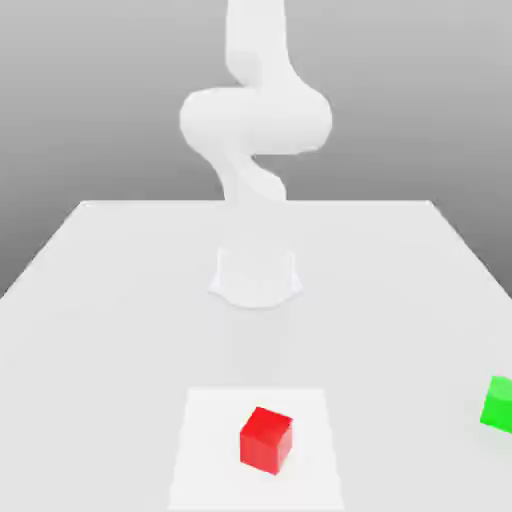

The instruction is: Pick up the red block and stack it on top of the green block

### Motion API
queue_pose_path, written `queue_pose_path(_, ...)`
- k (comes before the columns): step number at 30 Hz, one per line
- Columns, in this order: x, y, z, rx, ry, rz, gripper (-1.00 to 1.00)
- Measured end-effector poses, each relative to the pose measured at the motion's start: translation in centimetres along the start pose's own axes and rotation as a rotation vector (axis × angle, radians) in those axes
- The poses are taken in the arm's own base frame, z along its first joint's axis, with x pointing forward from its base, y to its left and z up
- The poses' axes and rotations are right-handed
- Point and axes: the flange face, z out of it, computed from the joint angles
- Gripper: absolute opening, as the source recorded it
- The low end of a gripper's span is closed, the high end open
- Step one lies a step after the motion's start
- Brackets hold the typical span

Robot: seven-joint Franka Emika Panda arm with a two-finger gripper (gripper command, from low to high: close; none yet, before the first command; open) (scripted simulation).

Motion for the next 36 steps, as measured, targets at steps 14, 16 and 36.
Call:
queue_pose_path(14,-9.6,9.4,27.8,-0.396,-0.243,0.227,0.0)
queue_pose_path(16,-11.7,11.7,30.6,-0.45,-0.278,0.261,0.0)
queue_pose_path(36,-21.5,21.4,41.1,-0.609,-0.384,0.364,-1.0)
